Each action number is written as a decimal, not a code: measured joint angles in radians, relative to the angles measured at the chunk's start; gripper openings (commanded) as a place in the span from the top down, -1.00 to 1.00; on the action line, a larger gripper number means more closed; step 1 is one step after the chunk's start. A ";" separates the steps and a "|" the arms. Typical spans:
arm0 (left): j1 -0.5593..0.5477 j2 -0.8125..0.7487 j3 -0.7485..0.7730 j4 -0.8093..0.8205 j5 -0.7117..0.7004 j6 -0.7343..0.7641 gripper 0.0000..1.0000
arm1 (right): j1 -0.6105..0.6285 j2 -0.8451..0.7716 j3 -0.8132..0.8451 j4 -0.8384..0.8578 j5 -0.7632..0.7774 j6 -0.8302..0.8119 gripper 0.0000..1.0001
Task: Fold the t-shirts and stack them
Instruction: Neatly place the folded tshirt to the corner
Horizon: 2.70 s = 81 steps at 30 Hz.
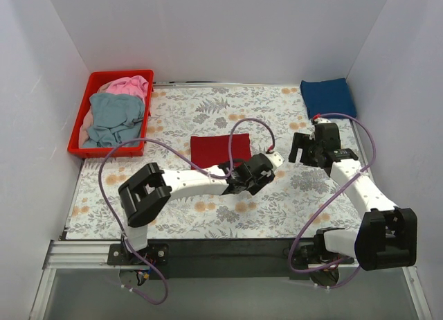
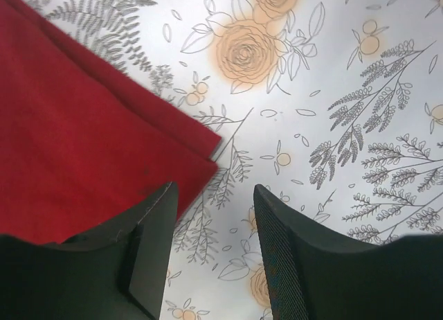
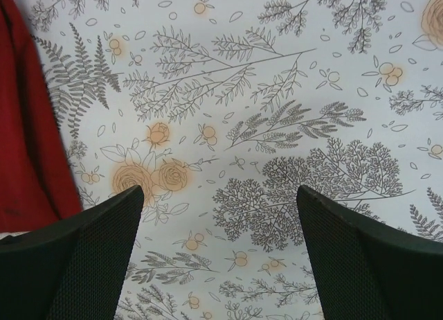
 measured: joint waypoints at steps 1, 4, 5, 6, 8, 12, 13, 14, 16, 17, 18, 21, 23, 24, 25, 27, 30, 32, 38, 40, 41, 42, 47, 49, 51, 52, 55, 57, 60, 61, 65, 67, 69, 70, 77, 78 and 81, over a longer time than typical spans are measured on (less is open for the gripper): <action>-0.011 0.024 0.014 -0.004 -0.007 0.013 0.08 | -0.002 0.000 -0.008 -0.006 -0.002 0.000 -0.97; -0.026 0.077 0.040 -0.014 -0.032 0.043 0.08 | -0.004 0.000 -0.022 -0.013 -0.008 0.000 -0.97; -0.028 0.092 0.047 -0.016 -0.042 0.051 0.08 | -0.005 0.000 -0.024 -0.013 -0.011 0.000 -0.97; -0.029 0.105 0.053 -0.018 -0.052 0.058 0.08 | -0.005 0.000 -0.024 -0.013 -0.014 0.000 -0.97; -0.029 0.124 0.060 -0.020 -0.069 0.072 0.08 | -0.005 0.000 -0.026 -0.011 -0.023 0.000 -0.97; -0.030 0.140 0.063 -0.034 -0.118 0.098 0.08 | -0.005 0.001 -0.039 -0.008 -0.054 0.000 -0.97; -0.031 0.143 0.064 -0.035 -0.126 0.102 0.08 | -0.005 0.001 -0.041 -0.006 -0.058 0.000 -0.97; -0.032 0.145 0.065 -0.036 -0.137 0.106 0.08 | -0.005 0.001 -0.045 -0.003 -0.064 0.000 -0.97; -0.034 0.148 0.065 -0.038 -0.148 0.113 0.08 | -0.005 0.002 -0.050 -0.001 -0.075 0.000 -0.96; -0.035 0.150 0.065 -0.037 -0.154 0.114 0.08 | -0.005 0.003 -0.050 -0.001 -0.082 0.000 -0.96; -0.037 0.154 0.065 -0.037 -0.158 0.116 0.08 | -0.005 0.005 -0.050 0.000 -0.087 0.000 -0.96; -0.043 0.170 0.066 -0.033 -0.174 0.121 0.10 | -0.005 0.011 -0.050 0.007 -0.105 0.001 -0.95; -0.045 0.174 0.067 -0.029 -0.184 0.122 0.34 | -0.005 0.019 -0.051 0.015 -0.116 0.003 -0.94; -0.048 0.178 0.067 -0.030 -0.190 0.123 0.43 | -0.005 0.022 -0.054 0.023 -0.122 0.004 -0.94; -0.048 0.182 0.067 -0.028 -0.198 0.125 0.62 | -0.005 0.024 -0.058 0.031 -0.129 0.007 -0.93; -0.049 0.188 0.068 -0.027 -0.215 0.130 0.88 | -0.006 0.027 -0.070 0.049 -0.145 0.018 -0.93; -0.052 0.189 0.068 -0.024 -0.241 0.124 1.00 | -0.013 0.039 -0.085 0.087 -0.184 0.043 -0.93; -0.052 0.188 0.067 -0.023 -0.247 0.115 1.00 | -0.020 0.053 -0.096 0.129 -0.222 0.068 -0.93; -0.041 0.145 0.016 0.014 -0.214 0.063 1.00 | -0.016 0.156 -0.140 0.307 -0.409 0.225 -0.95; -0.033 0.126 -0.001 0.023 -0.194 0.041 1.00 | -0.013 0.197 -0.166 0.387 -0.478 0.305 -0.95; -0.028 0.118 -0.008 0.025 -0.184 0.031 1.00 | -0.012 0.220 -0.180 0.431 -0.507 0.346 -0.96; -0.026 0.112 -0.014 0.029 -0.177 0.023 1.00 | -0.010 0.243 -0.194 0.475 -0.536 0.385 -0.96; -0.011 0.087 -0.044 0.047 -0.145 -0.015 1.00 | 0.018 0.349 -0.216 0.663 -0.612 0.555 -0.96; -0.007 0.078 -0.054 0.053 -0.137 -0.026 1.00 | 0.037 0.386 -0.216 0.734 -0.625 0.610 -0.96; -0.002 0.066 -0.063 0.057 -0.131 -0.037 1.00 | 0.056 0.424 -0.216 0.800 -0.639 0.659 -0.95; 0.000 0.056 -0.069 0.058 -0.128 -0.041 1.00 | 0.064 0.435 -0.216 0.834 -0.645 0.681 -0.94; 0.009 0.014 -0.085 0.061 -0.121 -0.056 1.00 | 0.102 0.477 -0.215 0.898 -0.657 0.723 -0.92; 0.016 -0.020 -0.092 0.063 -0.117 -0.064 1.00 | 0.130 0.495 -0.211 0.927 -0.657 0.740 -0.91; 0.025 -0.066 -0.099 0.071 -0.114 -0.072 1.00 | 0.167 0.521 -0.197 0.952 -0.658 0.759 -0.86; 0.029 -0.074 -0.099 0.077 -0.114 -0.074 1.00 | 0.176 0.533 -0.188 0.959 -0.661 0.761 -0.83; 0.031 -0.075 -0.100 0.089 -0.109 -0.080 1.00 | 0.204 0.578 -0.147 0.971 -0.669 0.760 -0.61; 0.031 -0.074 -0.100 0.090 -0.102 -0.083 1.00 | 0.216 0.591 -0.137 0.967 -0.669 0.754 -0.44; 0.031 -0.071 -0.100 0.090 -0.092 -0.088 1.00 | 0.225 0.595 -0.132 0.958 -0.663 0.741 -0.23; 0.031 -0.069 -0.100 0.090 -0.085 -0.090 1.00 | 0.229 0.598 -0.132 0.952 -0.663 0.731 -0.15; 0.031 -0.052 -0.105 0.084 -0.051 -0.108 0.89 | 0.234 0.599 -0.132 0.912 -0.662 0.681 0.97; 0.031 -0.052 -0.105 0.082 -0.049 -0.112 0.87 | 0.235 0.599 -0.131 0.905 -0.663 0.673 0.97; 0.031 -0.053 -0.105 0.074 -0.048 -0.124 0.57 | 0.236 0.599 -0.114 0.862 -0.666 0.628 0.97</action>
